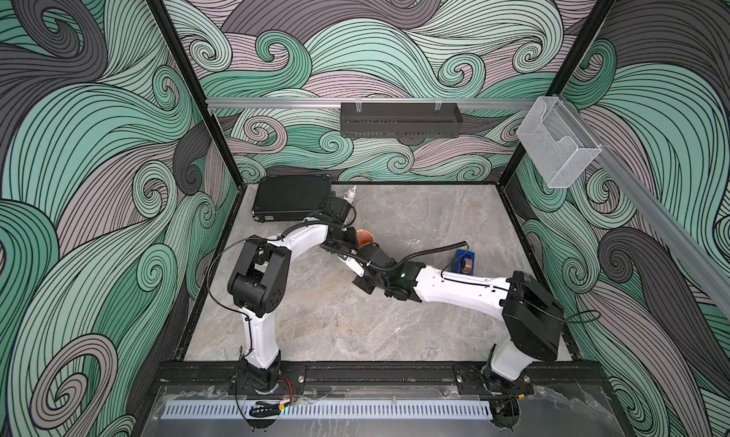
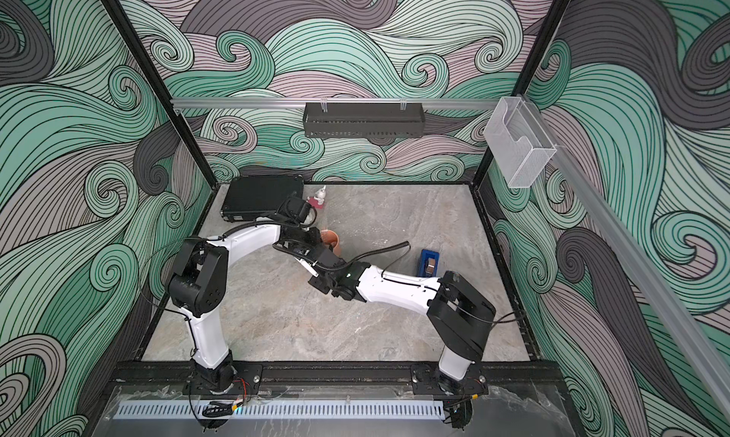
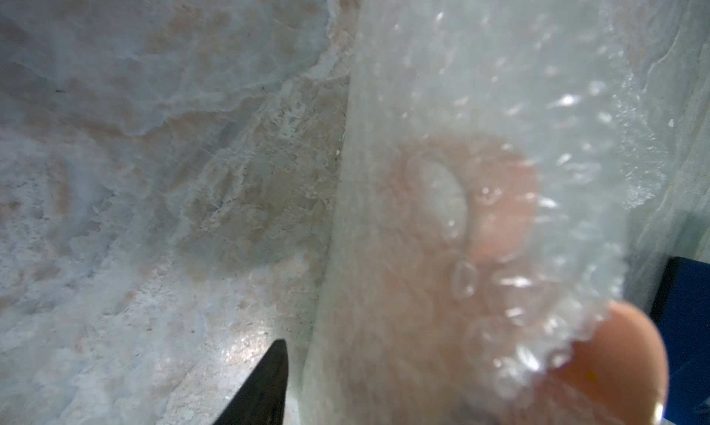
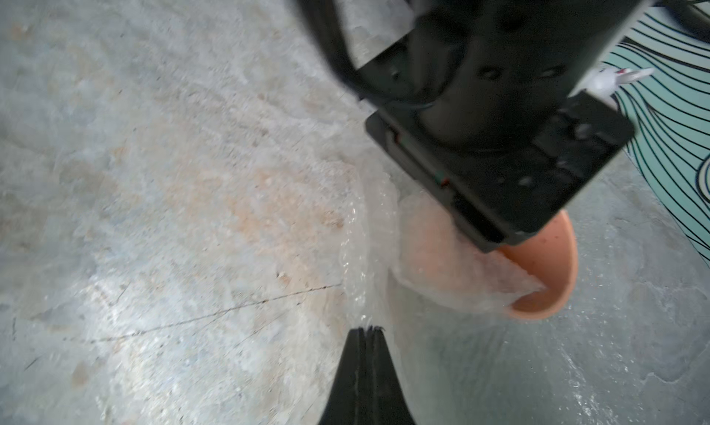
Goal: Wrap mugs in bubble wrap
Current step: Wrap the mug in bubble wrap.
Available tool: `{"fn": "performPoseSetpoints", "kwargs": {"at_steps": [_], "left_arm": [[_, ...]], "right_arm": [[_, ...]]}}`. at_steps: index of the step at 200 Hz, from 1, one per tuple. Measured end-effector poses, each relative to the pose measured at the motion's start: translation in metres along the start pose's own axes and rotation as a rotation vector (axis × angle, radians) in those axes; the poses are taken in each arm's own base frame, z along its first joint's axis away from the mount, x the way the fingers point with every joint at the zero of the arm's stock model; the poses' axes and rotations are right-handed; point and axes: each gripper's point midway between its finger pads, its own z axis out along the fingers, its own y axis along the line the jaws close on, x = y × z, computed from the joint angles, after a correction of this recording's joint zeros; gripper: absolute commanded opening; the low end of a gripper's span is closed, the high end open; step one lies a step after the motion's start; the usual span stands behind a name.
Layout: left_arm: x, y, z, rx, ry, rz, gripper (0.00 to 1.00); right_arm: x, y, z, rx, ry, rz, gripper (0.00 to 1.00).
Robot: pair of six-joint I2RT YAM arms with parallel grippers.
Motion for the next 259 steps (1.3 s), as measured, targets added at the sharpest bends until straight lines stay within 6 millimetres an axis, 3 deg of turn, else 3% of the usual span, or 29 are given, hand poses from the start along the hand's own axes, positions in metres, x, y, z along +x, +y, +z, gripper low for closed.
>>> {"fn": "performPoseSetpoints", "kwargs": {"at_steps": [42, 77, 181, 259], "left_arm": [[-0.002, -0.001, 0.0, 0.011, -0.001, 0.001, 0.51], [-0.003, -0.001, -0.001, 0.025, -0.001, -0.003, 0.51], [-0.004, -0.002, -0.003, 0.072, -0.019, -0.009, 0.48], [0.002, 0.005, -0.037, 0.104, -0.094, -0.015, 0.52]], "right_arm": [[-0.021, -0.04, 0.007, 0.044, -0.025, 0.101, 0.0], [-0.019, -0.057, 0.019, 0.041, -0.005, 0.164, 0.0], [-0.007, -0.078, 0.05, -0.038, 0.063, 0.296, 0.0], [-0.005, -0.081, 0.058, -0.093, 0.089, 0.335, 0.0]]}}
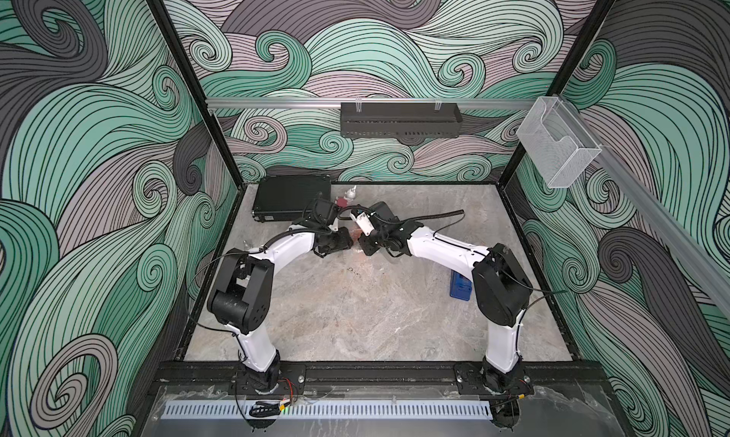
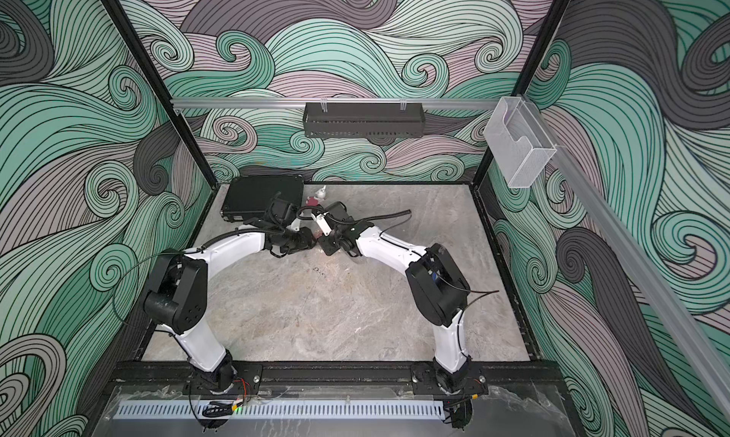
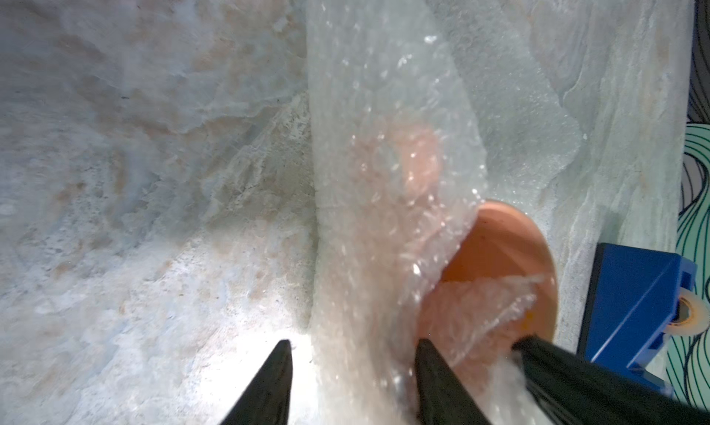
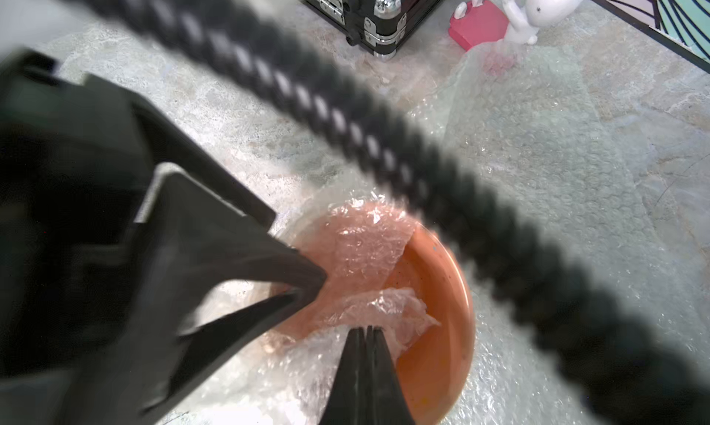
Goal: Wrap mugs in bubble wrap
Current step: Wrap the mug in bubble wrap.
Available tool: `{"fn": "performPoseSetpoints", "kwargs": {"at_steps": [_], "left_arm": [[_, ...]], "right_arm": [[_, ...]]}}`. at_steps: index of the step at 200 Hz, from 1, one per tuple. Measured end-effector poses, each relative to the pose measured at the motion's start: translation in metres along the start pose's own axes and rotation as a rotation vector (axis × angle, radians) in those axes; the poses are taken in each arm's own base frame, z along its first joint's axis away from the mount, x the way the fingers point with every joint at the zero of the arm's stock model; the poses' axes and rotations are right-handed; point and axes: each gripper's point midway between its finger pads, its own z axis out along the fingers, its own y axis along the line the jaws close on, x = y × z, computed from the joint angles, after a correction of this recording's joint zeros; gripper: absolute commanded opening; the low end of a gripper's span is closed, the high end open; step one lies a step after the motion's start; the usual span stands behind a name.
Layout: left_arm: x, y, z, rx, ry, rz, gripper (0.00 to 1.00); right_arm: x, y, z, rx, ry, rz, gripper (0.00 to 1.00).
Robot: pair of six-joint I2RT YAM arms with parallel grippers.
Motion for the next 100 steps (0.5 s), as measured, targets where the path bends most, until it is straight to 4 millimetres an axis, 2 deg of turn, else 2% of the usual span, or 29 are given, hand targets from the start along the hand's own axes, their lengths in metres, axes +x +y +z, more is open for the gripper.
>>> {"fn": "performPoseSetpoints", "kwargs": {"at_steps": [26, 100], "left_arm": [[0.001, 0.0, -0.009, 0.012, -0.021, 0.001, 0.55], [0.007, -0.004, -0.007, 0.056, -0.018, 0.005, 0.61]], "right_arm": [[-0.002, -0.001, 0.002, -0.009, 0.009, 0.008, 0.0], [0.004, 0.003, 0.011, -0.033, 0.063, 0.018, 0.0]]}}
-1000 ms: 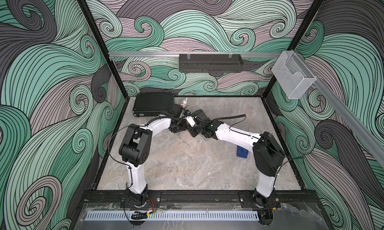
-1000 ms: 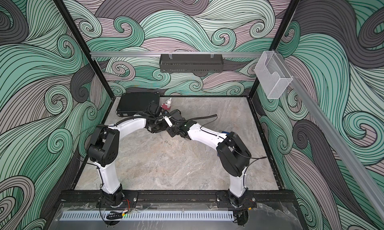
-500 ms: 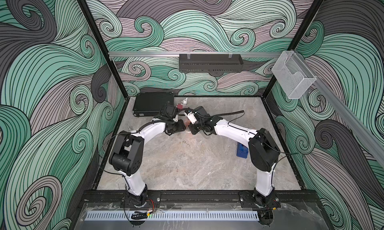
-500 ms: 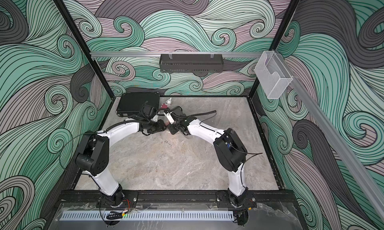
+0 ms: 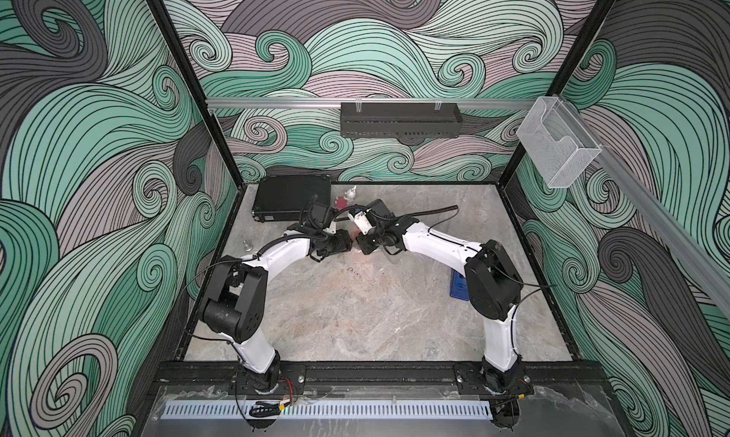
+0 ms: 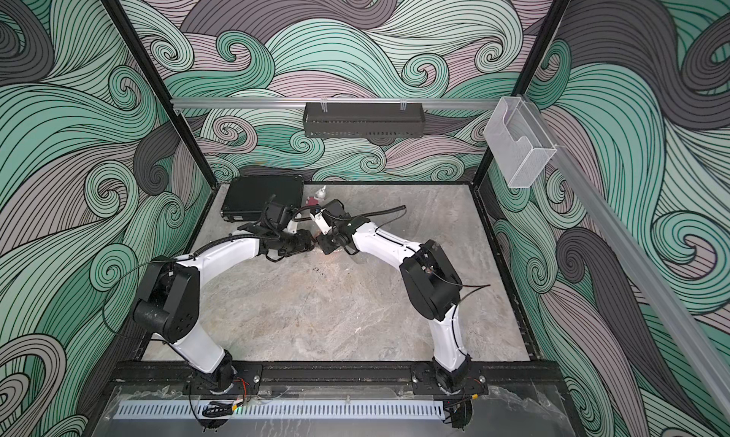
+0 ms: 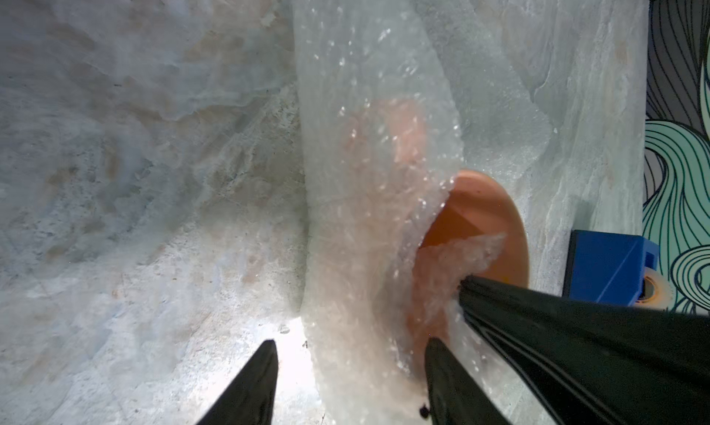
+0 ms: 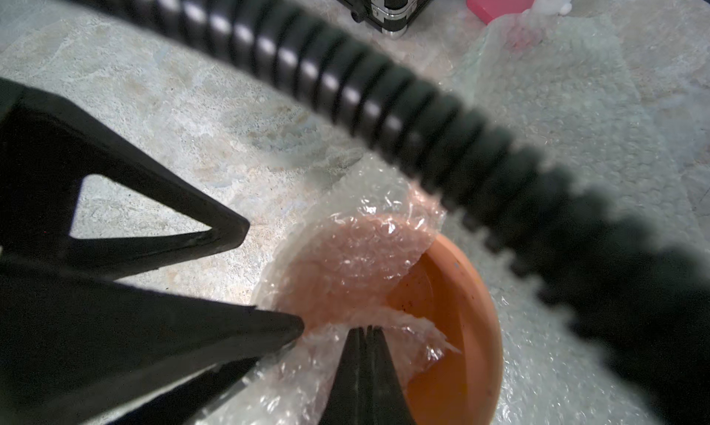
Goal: Wrap mugs in bubble wrap
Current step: Wrap the mug in bubble wrap.
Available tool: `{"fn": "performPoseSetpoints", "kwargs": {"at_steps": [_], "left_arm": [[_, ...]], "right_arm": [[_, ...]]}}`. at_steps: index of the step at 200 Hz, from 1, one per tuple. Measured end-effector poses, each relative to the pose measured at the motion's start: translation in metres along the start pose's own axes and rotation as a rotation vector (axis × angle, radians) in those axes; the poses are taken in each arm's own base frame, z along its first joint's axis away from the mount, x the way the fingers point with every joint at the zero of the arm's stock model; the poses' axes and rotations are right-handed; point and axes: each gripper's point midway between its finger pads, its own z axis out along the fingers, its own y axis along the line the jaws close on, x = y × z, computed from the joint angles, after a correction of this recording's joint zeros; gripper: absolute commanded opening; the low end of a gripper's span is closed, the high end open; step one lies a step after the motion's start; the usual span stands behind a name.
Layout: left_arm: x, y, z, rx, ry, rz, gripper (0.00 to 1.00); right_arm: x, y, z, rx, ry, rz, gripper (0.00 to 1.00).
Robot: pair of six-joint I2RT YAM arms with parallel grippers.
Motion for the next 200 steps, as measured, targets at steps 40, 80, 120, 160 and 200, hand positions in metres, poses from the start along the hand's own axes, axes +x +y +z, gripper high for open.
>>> {"fn": "performPoseSetpoints", "kwargs": {"at_steps": [40, 80, 120, 160, 200], "left_arm": [[0.0, -0.005, -0.018, 0.025, -0.044, 0.013, 0.66], [-0.004, -0.015, -0.028, 0.072, -0.079, 0.028, 0.71], [0.001, -0.016, -0.013, 0.096, -0.037, 0.024, 0.7], [0.002, -0.008, 0.015, 0.064, 0.031, 0.003, 0.67], [-0.005, -0.007, 0.02, 0.038, 0.032, 0.0, 0.63]], "right_arm": [[-0.001, -0.002, -0.001, 0.0, 0.002, 0.008, 0.0], [-0.001, -0.004, -0.002, -0.005, 0.006, 0.018, 0.0], [-0.003, -0.004, -0.003, -0.01, 0.006, 0.02, 0.0], [-0.001, -0.004, -0.003, -0.013, 0.014, 0.026, 0.0], [0.0, -0.003, -0.003, -0.018, 0.017, 0.033, 0.01]]}}
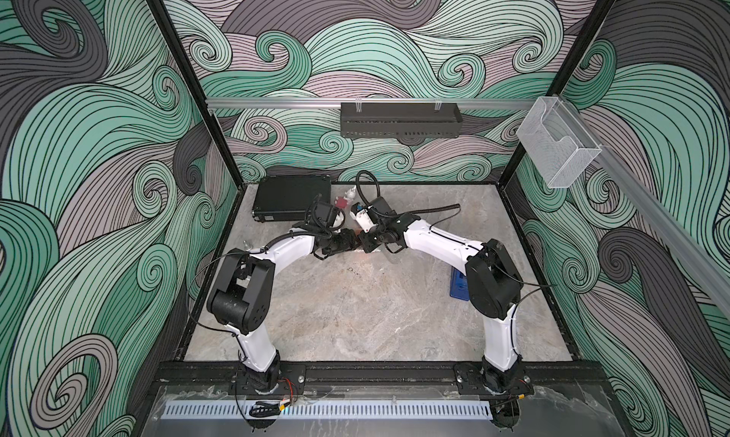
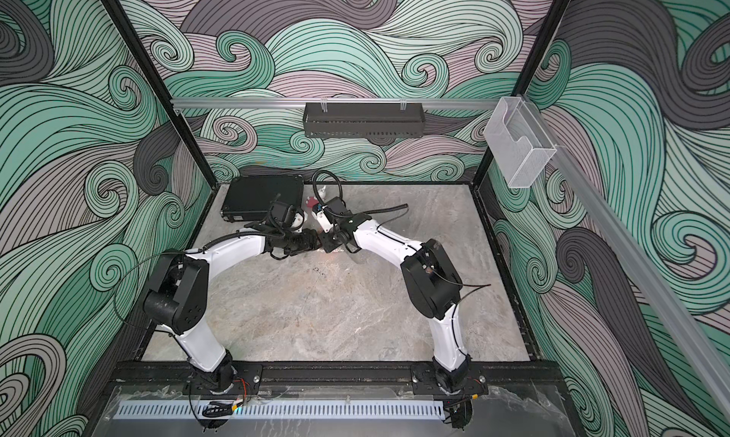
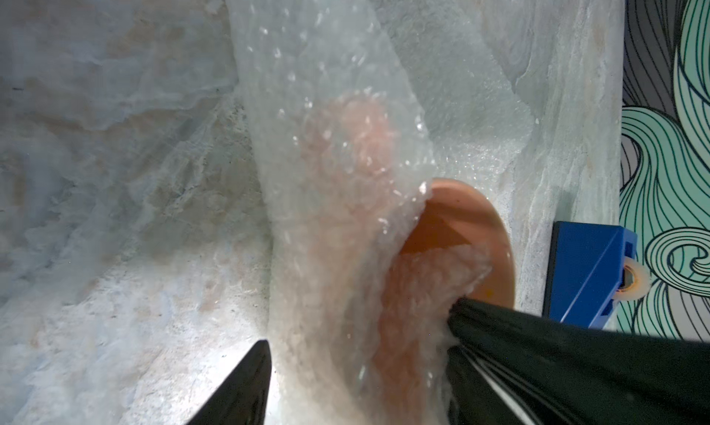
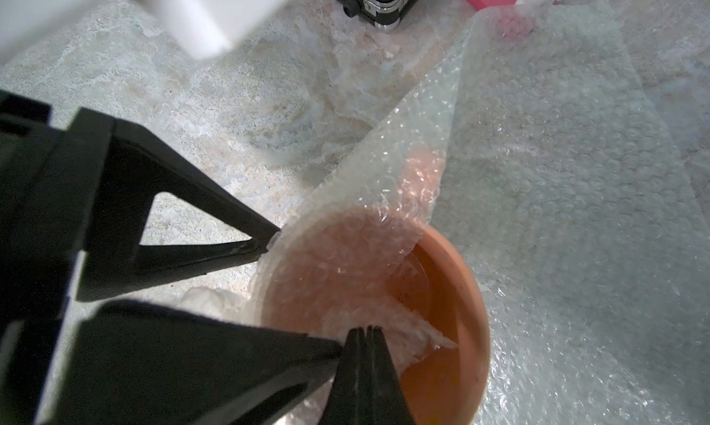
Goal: Wrap mugs in bubble wrap
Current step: Wrap the mug in bubble wrap.
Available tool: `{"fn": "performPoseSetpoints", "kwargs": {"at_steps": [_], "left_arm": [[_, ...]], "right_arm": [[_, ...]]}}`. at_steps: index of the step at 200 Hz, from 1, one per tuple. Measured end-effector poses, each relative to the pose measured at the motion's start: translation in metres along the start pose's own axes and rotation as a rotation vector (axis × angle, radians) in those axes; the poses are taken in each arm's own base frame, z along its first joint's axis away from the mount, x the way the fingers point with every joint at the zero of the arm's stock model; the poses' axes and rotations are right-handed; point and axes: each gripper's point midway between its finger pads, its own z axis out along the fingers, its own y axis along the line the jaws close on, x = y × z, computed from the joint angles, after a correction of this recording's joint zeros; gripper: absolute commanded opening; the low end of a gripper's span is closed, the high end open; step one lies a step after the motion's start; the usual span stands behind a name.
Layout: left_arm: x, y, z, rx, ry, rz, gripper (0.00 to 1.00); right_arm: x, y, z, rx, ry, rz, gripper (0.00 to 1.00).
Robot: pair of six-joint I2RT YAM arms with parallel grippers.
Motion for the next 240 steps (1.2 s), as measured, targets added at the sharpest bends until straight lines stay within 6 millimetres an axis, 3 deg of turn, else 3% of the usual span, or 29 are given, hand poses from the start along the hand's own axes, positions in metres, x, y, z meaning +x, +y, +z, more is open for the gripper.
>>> {"fn": "performPoseSetpoints", "kwargs": {"at_steps": [43, 79, 104, 121, 151, 174, 199, 240], "left_arm": [[0.002, 0.004, 0.009, -0.013, 0.019, -0.007, 0.61], [0.001, 0.005, 0.011, -0.015, 0.021, -0.008, 0.6], [0.0, 0.005, 0.011, -0.015, 0.021, -0.007, 0.6], [0.0, 0.005, 0.012, -0.016, 0.021, -0.007, 0.6], [0.0, 0.005, 0.013, -0.017, 0.023, -0.008, 0.6], [-0.001, 0.005, 0.013, -0.018, 0.026, -0.008, 0.6], [0.0, 0.006, 0.015, -0.02, 0.03, -0.008, 0.6], [0.0, 0.006, 0.015, -0.021, 0.032, -0.006, 0.59]], "right_arm": [[-0.002, 0.0, -0.008, 0.001, -0.007, 0.025, 0.31], [-0.012, -0.009, -0.049, 0.047, -0.073, 0.068, 0.48], [-0.01, -0.036, -0.079, 0.107, -0.117, 0.146, 0.52], [0.001, -0.067, -0.087, 0.163, -0.113, 0.236, 0.53], [0.038, -0.129, -0.084, 0.244, -0.052, 0.434, 0.55], [0.065, -0.162, -0.079, 0.274, -0.004, 0.577, 0.56], [0.083, -0.179, -0.067, 0.272, 0.034, 0.677, 0.58], [0.103, -0.186, -0.037, 0.202, 0.103, 0.796, 0.59]]}}
